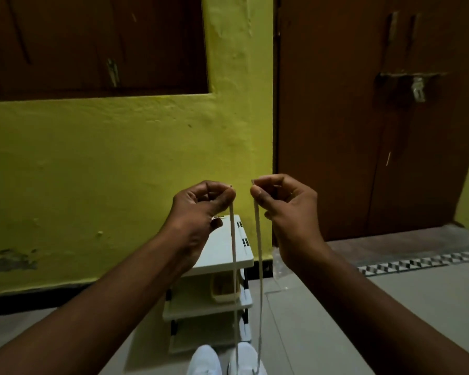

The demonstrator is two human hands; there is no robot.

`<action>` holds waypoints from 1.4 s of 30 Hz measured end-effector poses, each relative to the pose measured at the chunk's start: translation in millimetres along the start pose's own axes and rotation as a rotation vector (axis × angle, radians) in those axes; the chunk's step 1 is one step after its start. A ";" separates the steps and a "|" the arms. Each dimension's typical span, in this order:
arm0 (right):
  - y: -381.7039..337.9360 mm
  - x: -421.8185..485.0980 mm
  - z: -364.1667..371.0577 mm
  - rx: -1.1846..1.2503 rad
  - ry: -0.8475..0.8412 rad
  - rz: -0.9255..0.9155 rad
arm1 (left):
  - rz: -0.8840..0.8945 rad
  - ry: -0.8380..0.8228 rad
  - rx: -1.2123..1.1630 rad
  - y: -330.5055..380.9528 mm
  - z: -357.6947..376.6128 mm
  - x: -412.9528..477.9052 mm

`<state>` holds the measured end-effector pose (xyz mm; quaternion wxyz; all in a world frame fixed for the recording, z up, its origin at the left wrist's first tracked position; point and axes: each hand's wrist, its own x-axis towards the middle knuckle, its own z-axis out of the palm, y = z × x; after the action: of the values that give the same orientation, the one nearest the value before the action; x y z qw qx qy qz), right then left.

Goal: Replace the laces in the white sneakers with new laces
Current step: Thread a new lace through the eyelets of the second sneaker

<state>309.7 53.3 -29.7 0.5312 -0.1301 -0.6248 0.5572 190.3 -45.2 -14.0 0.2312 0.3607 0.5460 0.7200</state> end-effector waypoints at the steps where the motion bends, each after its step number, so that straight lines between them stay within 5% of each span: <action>1: -5.1 -0.2 2.3 0.011 0.000 -0.007 | -0.006 -0.006 -0.009 3.7 1.4 -1.7; 42: -10.8 -2.7 10.8 0.076 -0.001 -0.019 | -0.048 0.027 -0.122 4.2 1.6 0.6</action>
<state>306.7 41.5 -20.1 0.5406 -0.1036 -0.6047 0.5756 191.4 -45.1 -9.6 0.2627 0.3229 0.5125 0.7510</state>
